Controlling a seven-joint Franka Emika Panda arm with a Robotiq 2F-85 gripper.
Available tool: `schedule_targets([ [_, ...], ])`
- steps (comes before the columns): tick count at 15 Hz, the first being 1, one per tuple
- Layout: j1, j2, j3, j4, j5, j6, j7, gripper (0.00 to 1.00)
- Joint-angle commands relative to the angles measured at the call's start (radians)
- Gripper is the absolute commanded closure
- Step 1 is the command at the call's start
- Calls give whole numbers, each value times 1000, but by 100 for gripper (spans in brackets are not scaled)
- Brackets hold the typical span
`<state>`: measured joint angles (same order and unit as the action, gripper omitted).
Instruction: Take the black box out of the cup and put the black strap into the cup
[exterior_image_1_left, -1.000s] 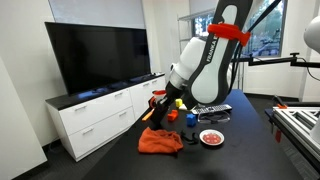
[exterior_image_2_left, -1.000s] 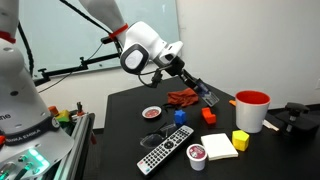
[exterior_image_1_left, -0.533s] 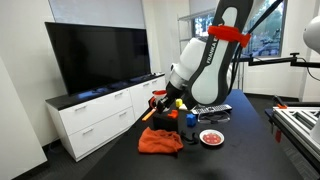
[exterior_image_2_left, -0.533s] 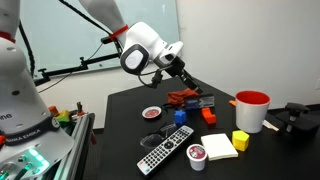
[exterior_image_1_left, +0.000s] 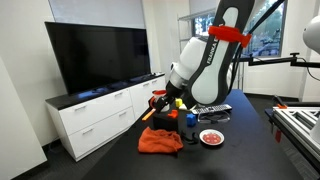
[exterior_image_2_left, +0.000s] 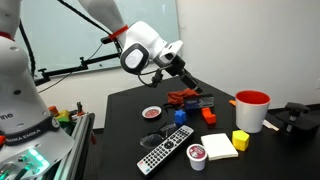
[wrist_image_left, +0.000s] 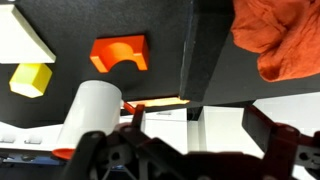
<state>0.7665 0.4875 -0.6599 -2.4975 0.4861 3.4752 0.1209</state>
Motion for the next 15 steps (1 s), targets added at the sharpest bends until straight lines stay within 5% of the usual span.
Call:
schedule_targets([
  [1, 51, 4, -47, 13, 46, 10, 7, 0],
  [5, 136, -49, -146, 1, 55, -104, -29, 0],
  [15, 587, -207, -666, 47, -119, -690, -11, 0],
])
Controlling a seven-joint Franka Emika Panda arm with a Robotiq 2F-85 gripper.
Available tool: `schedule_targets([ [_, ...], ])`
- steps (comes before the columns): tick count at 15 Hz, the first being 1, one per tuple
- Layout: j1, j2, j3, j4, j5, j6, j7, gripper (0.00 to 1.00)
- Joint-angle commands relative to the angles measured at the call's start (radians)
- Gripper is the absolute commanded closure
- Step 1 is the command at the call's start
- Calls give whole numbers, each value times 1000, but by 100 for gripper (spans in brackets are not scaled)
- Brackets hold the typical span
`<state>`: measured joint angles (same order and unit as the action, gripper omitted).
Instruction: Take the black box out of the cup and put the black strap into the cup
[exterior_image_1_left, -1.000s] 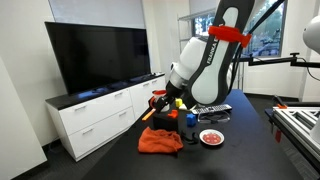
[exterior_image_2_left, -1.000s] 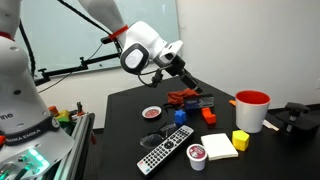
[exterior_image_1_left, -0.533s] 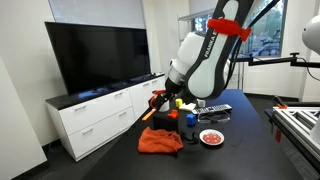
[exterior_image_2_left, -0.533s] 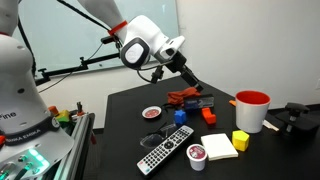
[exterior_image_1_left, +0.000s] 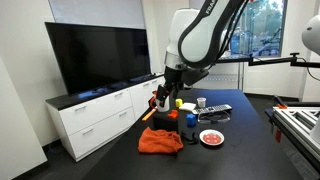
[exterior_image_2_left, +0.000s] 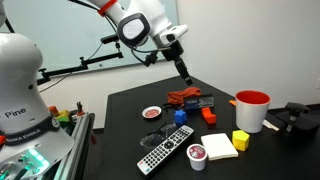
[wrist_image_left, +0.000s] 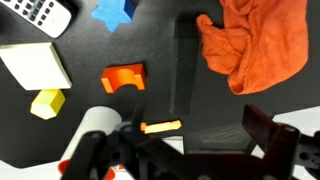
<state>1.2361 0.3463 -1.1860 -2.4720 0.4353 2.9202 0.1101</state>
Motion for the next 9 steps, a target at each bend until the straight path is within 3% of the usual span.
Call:
schedule_targets([
  [1, 159, -75, -186, 32, -87, -180, -1, 0],
  [6, 354, -94, -402, 75, -141, -366, -34, 0],
  [9, 459, -86, -507, 65, -124, -398, -83, 0],
])
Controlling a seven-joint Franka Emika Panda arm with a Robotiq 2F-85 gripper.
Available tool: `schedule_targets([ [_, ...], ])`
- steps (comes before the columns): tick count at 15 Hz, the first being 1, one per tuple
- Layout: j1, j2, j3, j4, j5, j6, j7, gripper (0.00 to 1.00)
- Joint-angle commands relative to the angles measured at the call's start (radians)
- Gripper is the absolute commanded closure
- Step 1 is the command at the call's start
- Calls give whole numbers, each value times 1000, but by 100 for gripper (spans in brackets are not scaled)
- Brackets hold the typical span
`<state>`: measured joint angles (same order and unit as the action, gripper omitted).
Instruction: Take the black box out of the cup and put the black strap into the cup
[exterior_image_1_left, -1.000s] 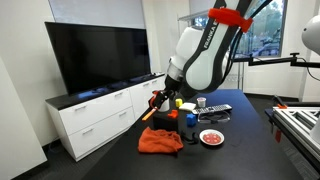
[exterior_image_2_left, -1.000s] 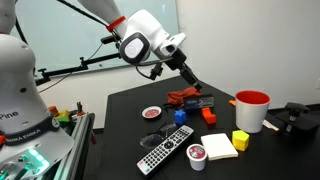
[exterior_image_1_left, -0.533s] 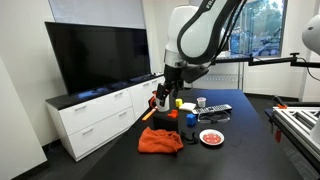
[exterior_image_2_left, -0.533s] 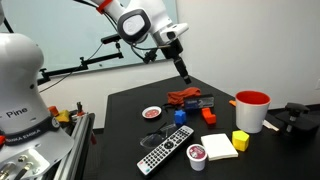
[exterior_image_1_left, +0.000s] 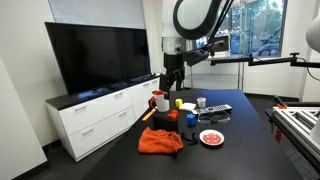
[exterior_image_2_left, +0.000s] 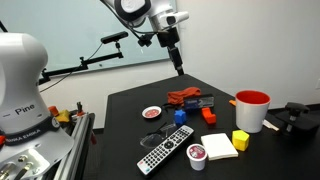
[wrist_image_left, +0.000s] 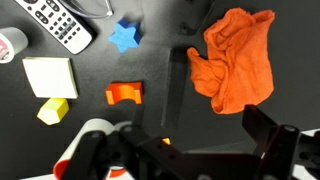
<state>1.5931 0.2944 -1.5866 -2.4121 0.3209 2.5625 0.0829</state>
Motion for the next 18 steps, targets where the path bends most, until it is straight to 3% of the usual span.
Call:
schedule_targets([
  [1, 129, -28, -129, 0, 1, -49, -69, 0],
  [5, 226, -12, -204, -10, 24, -80, -103, 0],
  [14, 353, 14, -330, -41, 34, -159, -150, 0],
  [18, 392, 11, -367, -122, 41, -99, -205, 0],
])
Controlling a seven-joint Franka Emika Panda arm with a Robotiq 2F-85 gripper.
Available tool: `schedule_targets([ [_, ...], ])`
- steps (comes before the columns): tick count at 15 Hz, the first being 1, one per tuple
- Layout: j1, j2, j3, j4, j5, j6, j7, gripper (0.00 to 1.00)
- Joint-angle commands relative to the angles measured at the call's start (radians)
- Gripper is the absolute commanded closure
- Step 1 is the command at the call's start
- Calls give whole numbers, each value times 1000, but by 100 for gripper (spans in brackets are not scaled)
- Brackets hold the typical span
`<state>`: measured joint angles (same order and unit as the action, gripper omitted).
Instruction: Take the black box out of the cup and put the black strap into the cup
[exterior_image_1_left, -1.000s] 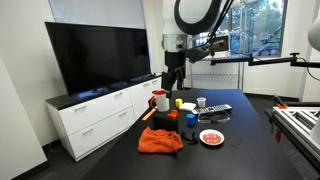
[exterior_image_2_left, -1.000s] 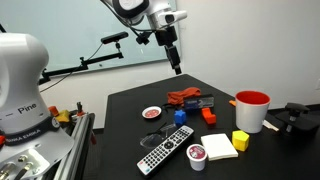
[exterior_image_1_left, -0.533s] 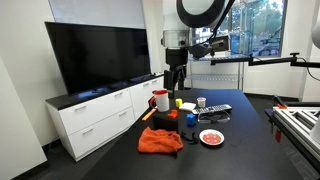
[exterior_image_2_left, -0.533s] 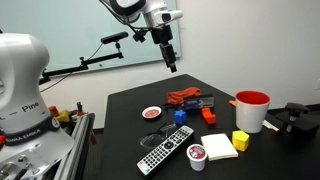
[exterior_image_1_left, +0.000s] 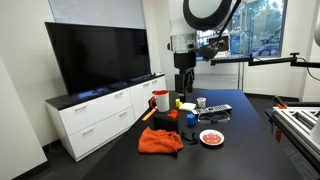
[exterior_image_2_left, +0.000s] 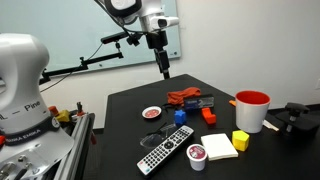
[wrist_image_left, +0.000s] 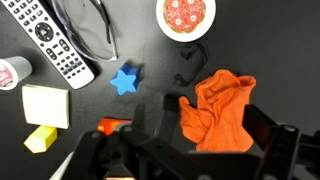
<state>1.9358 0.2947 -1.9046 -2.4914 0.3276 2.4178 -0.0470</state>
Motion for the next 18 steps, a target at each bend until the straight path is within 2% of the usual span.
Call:
schedule_targets([
  [1, 56, 8, -57, -62, 34, 53, -93, 0],
  [5, 69, -32, -54, -153, 50, 183, -140, 0],
  [11, 47, -149, 10, -265, 25, 494, -145, 0],
  [14, 18, -188, 55, -268, -1, 564, -129, 0],
  [18, -11, -208, 83, -275, -28, 585, -127, 0],
])
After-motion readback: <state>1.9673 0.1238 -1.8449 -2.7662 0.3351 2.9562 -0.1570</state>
